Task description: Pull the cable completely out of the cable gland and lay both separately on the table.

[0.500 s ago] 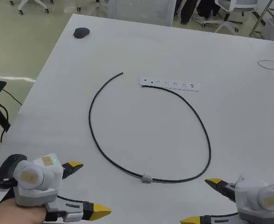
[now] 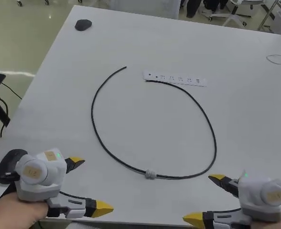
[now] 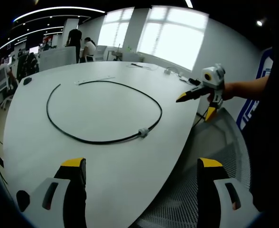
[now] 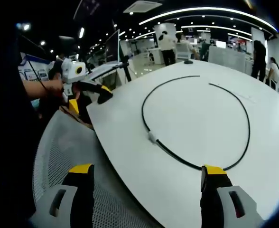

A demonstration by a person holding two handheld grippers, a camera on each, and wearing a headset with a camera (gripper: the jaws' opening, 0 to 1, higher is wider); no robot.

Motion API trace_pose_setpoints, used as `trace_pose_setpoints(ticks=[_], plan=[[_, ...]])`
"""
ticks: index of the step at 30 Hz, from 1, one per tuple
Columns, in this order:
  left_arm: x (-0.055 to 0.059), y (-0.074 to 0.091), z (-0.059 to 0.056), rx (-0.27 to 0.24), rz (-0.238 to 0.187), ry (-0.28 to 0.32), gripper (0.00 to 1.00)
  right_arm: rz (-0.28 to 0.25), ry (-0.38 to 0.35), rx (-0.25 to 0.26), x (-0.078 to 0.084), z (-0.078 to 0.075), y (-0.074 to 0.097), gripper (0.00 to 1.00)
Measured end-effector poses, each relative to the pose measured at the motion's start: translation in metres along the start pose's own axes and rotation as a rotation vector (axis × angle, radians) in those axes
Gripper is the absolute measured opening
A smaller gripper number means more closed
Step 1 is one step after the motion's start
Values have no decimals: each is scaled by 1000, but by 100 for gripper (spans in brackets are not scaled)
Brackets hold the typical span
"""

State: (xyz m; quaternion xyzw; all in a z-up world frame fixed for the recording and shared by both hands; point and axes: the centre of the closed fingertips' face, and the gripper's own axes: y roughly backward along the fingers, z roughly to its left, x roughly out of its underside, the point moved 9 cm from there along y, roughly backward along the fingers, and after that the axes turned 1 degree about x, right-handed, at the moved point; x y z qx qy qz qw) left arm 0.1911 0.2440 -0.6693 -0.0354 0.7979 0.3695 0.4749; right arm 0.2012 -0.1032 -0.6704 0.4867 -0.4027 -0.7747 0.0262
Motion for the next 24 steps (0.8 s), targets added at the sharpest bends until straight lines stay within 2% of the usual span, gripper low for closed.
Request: trace_pose_setpoints(ticks=[5,14,24], plan=[[-6,-2,3,-18,-28,23,97,-6,17,-19,-11,-6,-8,90],[-8,-10,4,-17,-18,20,96,7,44,-34,-25,-17,-22,82],[-13,-14,4,-15,-44,25,96,36,64,-44,-39,-25,-41,69]])
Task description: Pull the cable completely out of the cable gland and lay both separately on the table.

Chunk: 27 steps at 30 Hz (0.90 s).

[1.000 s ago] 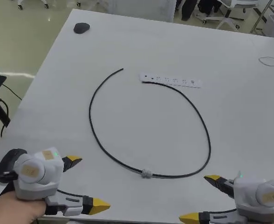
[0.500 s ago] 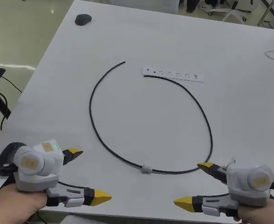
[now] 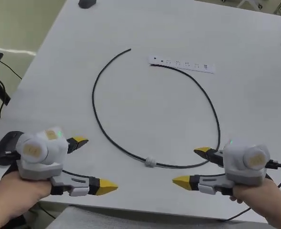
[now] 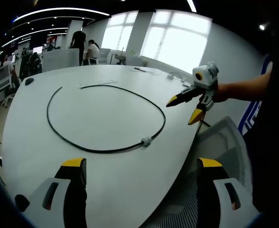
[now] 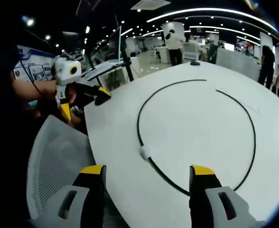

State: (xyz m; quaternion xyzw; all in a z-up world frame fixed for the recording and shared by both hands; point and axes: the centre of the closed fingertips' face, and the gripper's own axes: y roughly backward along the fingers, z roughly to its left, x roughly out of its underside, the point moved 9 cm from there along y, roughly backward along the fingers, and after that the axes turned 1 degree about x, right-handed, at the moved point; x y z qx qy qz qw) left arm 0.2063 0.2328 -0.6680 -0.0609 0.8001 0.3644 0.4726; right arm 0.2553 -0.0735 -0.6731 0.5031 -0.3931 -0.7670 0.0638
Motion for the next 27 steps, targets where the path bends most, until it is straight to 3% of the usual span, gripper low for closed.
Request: trace_pose_setpoints(ticks=[13,27], plan=[[7,-4,-3,13,0,7,96,77,74,-51,-12,4,-31,58],[15,-3,-7,23,14,22,96,175,170,-81,-15,-3,-60,43]])
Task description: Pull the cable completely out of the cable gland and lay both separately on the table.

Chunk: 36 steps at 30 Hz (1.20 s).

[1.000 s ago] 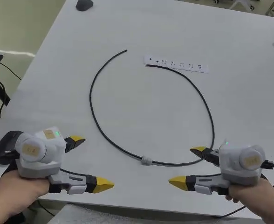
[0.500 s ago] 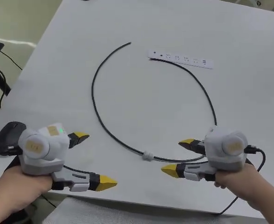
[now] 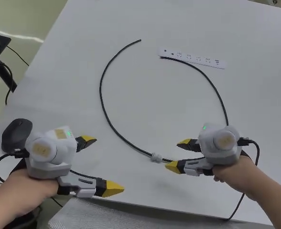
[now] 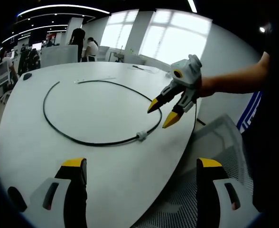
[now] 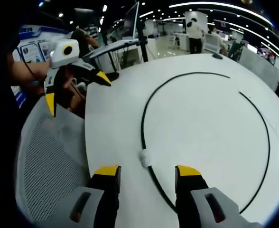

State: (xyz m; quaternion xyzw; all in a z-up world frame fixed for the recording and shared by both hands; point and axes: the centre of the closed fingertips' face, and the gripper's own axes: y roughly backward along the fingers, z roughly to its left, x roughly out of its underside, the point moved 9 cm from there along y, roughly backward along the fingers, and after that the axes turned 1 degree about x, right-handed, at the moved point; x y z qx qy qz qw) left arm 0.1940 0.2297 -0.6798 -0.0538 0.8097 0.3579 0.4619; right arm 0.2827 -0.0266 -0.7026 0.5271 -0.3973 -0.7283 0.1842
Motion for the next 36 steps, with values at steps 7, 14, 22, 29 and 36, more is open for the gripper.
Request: trace_pose_setpoints(ticks=[7,14,22,29,36], plan=[[3,2,1,-6,4,8,95,55,42,-24,1,-4,-13,38],[7,1,0,-9,9,19,95,87,56,-56,2,-8,-28,33],[8,2,1,-11,14,29,95,107,52,-87,4,-10,-41,27],[9,4,4,-16,17,35,94,120,71,-112,4,-11,-45,20],[11,3,4,-15,22,39,94,127,81,-129,3,-11,-48,17]])
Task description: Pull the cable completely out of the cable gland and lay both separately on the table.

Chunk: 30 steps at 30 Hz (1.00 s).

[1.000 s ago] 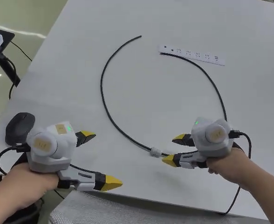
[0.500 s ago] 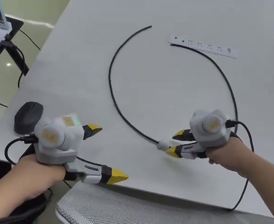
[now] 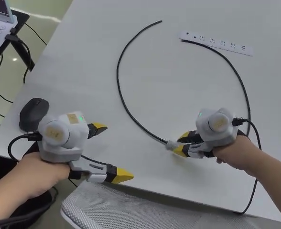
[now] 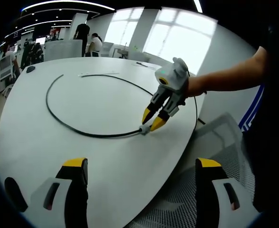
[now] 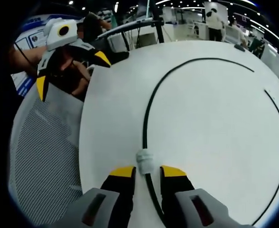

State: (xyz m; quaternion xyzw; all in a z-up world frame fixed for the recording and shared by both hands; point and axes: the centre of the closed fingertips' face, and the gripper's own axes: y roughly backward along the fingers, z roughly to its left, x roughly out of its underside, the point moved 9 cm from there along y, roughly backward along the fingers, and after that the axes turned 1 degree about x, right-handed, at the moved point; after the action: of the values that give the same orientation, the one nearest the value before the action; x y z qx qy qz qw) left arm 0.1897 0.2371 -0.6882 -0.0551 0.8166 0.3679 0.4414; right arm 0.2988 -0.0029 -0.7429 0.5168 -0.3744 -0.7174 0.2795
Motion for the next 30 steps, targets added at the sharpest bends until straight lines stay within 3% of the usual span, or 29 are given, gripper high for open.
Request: trace_pose_setpoints(ticks=[13,30], plan=[[0,1,1,-3,-2,6,93,13,8,-31,0,0,-7,10],[-3,-6,-2,16,0,-5,93,21,27,-16,-3,6,-2,7]])
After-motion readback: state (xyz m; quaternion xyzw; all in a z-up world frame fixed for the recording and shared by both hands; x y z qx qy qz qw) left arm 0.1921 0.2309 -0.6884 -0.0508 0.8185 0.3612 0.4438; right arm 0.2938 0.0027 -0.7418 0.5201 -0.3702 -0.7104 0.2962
